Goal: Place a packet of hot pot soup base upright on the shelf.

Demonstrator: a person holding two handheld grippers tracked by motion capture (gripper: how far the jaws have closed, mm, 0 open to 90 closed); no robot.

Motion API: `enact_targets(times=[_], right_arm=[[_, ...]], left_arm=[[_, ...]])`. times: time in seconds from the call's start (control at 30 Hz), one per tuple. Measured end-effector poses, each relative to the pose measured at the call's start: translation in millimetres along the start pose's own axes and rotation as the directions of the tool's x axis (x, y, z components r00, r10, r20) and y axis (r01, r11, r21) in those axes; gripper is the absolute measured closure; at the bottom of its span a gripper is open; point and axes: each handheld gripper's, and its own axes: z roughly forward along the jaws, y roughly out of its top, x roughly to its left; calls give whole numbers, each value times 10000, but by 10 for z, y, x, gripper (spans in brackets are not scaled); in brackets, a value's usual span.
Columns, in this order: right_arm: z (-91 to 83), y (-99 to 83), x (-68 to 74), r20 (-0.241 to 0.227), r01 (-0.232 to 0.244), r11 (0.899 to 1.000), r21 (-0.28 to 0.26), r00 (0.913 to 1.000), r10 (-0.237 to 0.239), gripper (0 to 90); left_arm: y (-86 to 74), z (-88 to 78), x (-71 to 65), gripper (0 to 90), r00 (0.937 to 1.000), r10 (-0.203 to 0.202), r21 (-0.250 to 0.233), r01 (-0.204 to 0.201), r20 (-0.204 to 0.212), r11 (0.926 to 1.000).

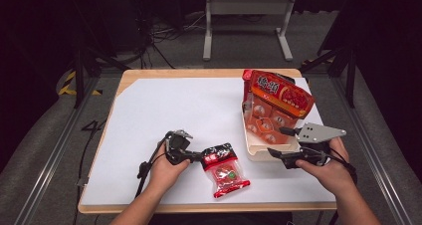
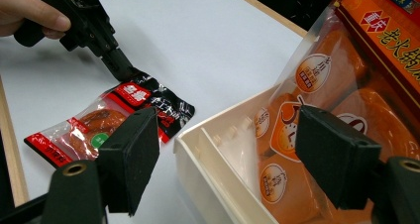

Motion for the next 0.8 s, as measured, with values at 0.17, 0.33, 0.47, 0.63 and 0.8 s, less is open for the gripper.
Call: enact_targets(times=[0.17,0.33,0.47,0.63,0.8], right_arm=[[12,-6,4,-54,-9,10000,8,10000,9,258],[36,-1,18,-104,25,10000,18,9999,-25,265],[72,10,30,-246,33,10000,27,9997,-32,271],[86,30,30,-386,-39,10000,16,9992,39,299],[93,57,39,-771,-251,9997,-24,9967,249,380]], left_arm=[[16,-12,-33,900,9997,205,-257,-209,-136,9995],[36,-109,-92,900,9982,592,-912,-597,-81,9940],[56,-220,-181,900,9957,924,-1561,-909,29,9836],[75,-320,-278,900,9895,1444,-2041,-1411,16,9687],[75,-389,-343,900,9844,1761,-2364,-1696,65,9567]])
